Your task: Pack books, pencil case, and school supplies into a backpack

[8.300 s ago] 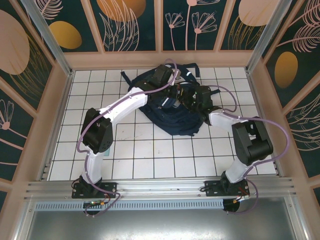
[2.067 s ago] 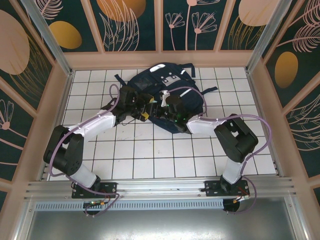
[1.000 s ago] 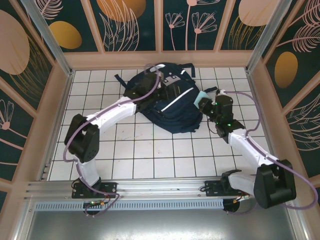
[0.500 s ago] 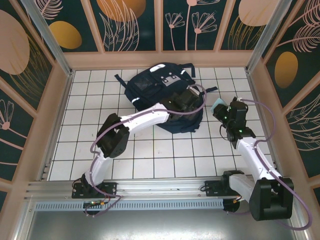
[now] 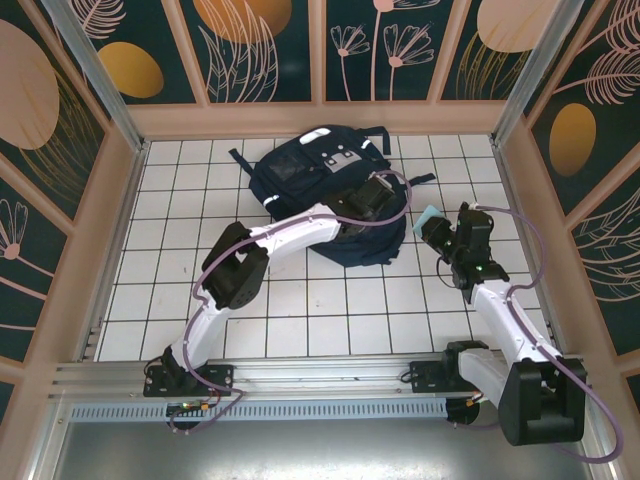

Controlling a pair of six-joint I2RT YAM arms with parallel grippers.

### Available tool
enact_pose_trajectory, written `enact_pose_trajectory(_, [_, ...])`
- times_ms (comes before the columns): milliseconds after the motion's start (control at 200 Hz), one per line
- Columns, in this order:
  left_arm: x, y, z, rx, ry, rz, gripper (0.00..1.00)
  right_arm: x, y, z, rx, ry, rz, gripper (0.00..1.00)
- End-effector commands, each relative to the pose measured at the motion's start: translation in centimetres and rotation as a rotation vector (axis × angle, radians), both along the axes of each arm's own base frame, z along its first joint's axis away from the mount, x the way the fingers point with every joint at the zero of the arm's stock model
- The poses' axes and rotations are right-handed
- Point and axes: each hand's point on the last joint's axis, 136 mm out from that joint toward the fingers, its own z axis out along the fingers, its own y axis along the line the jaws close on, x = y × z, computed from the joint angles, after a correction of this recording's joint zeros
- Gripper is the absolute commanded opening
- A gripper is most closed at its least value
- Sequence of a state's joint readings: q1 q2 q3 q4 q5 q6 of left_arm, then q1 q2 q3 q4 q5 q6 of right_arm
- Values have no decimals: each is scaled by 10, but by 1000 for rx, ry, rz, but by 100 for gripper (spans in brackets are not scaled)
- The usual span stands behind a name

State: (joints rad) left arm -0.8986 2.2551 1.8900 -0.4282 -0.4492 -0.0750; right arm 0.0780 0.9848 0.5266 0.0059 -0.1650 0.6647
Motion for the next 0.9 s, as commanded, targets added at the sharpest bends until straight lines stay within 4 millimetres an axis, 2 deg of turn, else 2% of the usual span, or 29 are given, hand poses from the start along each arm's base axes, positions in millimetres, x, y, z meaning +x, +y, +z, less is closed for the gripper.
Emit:
enact_pose_trajectory(0, [9, 2, 28, -85, 1, 17, 0, 2, 7, 10, 45, -59, 26, 0])
enact_pose_trajectory(100, [7, -1, 50, -151, 18, 15, 0, 4, 21, 12, 87, -71, 71, 0])
enact_pose_trajectory(280, [0, -6, 97, -312, 44, 1, 0, 15, 56, 28, 181, -124, 167, 0])
enact_pose_trajectory(390, [-7, -12, 117, -382, 60, -27, 0, 24, 78, 36, 241, -137, 217, 0])
enact_pose_trajectory(540, [-12, -17, 130, -433, 67, -48, 0, 42, 106, 40, 314, -146, 276, 0])
enact_pose_trajectory(665, [-10, -15, 134, -434, 55, -46, 0, 62, 128, 44, 358, -165, 311, 0])
enact_pose_trajectory(801, [-9, -12, 132, -422, 51, -32, 0, 83, 149, 38, 425, -149, 343, 0])
enact_pose_trajectory(896, [-11, -12, 140, -452, 51, -37, 0, 93, 164, 34, 496, -139, 373, 0])
